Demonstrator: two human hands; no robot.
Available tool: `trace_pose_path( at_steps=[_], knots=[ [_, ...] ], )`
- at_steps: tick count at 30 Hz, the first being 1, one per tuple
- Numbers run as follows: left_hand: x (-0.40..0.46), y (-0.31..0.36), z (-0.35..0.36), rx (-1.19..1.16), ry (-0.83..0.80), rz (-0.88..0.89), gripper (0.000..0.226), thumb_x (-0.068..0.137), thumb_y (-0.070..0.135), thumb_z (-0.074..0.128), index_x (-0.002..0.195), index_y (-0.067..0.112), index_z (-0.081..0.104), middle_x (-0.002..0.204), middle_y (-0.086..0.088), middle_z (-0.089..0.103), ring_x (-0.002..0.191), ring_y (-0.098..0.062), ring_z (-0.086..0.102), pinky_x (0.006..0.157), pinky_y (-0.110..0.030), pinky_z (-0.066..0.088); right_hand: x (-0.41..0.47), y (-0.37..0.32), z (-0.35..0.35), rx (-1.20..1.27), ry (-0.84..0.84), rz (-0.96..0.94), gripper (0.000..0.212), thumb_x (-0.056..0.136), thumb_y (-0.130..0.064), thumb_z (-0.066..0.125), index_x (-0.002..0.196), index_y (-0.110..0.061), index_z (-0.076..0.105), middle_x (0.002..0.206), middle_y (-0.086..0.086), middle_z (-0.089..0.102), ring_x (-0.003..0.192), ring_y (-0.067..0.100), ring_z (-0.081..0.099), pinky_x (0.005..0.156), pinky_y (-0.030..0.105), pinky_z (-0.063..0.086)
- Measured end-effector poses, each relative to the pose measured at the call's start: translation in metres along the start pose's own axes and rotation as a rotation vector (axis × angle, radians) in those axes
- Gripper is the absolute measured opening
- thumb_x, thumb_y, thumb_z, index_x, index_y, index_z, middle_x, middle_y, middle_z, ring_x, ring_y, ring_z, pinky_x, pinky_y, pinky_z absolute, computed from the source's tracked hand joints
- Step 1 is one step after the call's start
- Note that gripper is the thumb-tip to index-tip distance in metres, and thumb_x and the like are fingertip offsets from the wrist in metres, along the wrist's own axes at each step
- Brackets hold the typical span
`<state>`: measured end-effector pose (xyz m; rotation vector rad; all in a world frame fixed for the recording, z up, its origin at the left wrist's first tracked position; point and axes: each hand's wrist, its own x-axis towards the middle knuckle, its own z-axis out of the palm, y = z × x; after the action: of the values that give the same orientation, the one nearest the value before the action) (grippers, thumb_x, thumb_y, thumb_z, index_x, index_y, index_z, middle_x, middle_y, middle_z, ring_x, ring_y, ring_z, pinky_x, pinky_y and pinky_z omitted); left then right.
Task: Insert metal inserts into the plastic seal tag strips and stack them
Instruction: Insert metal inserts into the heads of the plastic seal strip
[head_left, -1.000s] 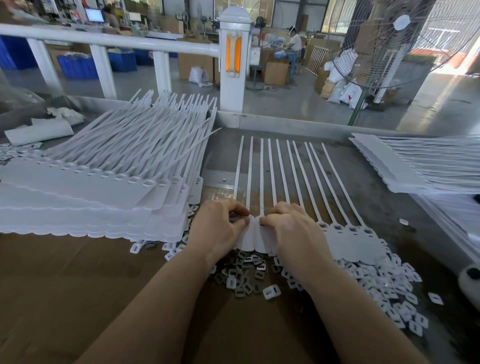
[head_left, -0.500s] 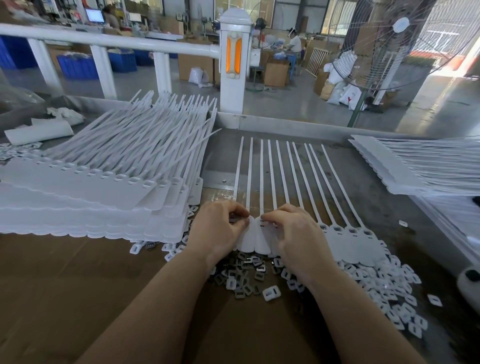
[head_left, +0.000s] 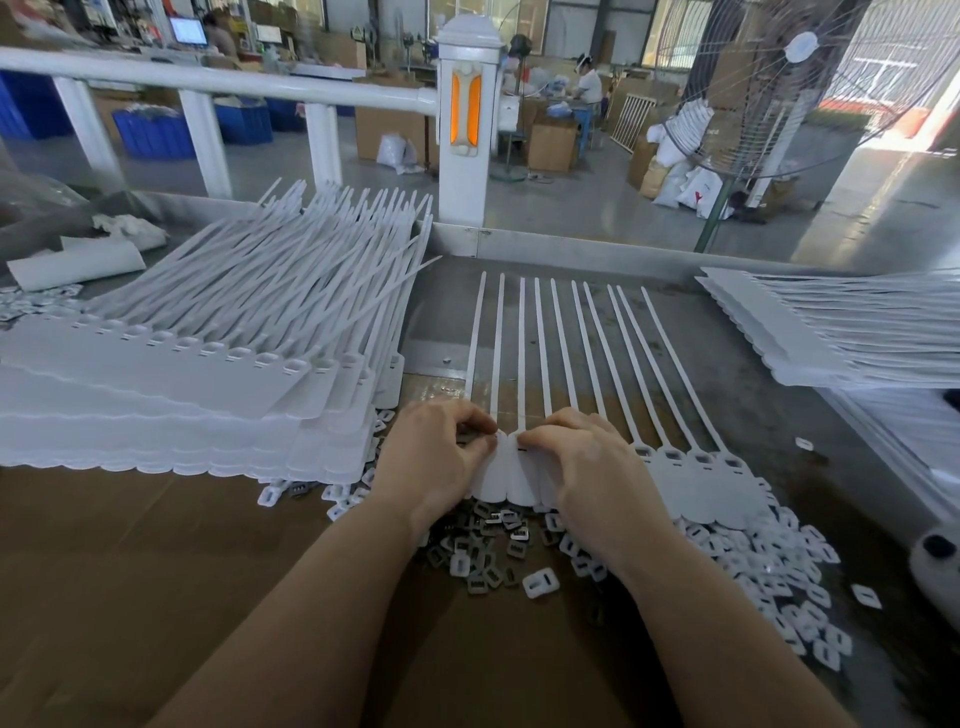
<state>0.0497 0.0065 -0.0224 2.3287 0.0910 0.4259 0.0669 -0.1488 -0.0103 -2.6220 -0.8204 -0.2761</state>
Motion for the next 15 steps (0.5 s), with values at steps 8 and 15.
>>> trace_pose_path(
  at_steps=[8, 15],
  knots=[
    [0.0002, 0.0002, -0.0001, -0.008, -0.006, 0.001, 0.012, 0.083, 0.020, 0.067, 0.095, 0.022, 0.070, 0.085, 0.013, 0.060, 0.086, -0.002, 0.057, 0.081, -0.015, 0.044, 0.0005, 0.0022, 0.0018, 0.054, 0.024, 0.031, 0.042, 0.087, 0.001, 0.045, 0.122, -0.017, 0.060, 0.119, -0.003, 0.056, 0.114, 0.012, 0.043, 0.094, 0.018, 0.028],
    [0.0005, 0.0003, -0.0001, -0.017, -0.010, -0.006, 0.011, 0.084, 0.020, 0.066, 0.093, 0.023, 0.070, 0.088, 0.011, 0.062, 0.089, -0.005, 0.056, 0.084, -0.018, 0.045, 0.0009, 0.0002, 0.0010, 0.016, -0.018, 0.024, 0.039, 0.092, -0.008, 0.044, 0.127, -0.020, 0.057, 0.123, -0.004, 0.051, 0.115, 0.012, 0.039, 0.099, 0.026, 0.030]
  ],
)
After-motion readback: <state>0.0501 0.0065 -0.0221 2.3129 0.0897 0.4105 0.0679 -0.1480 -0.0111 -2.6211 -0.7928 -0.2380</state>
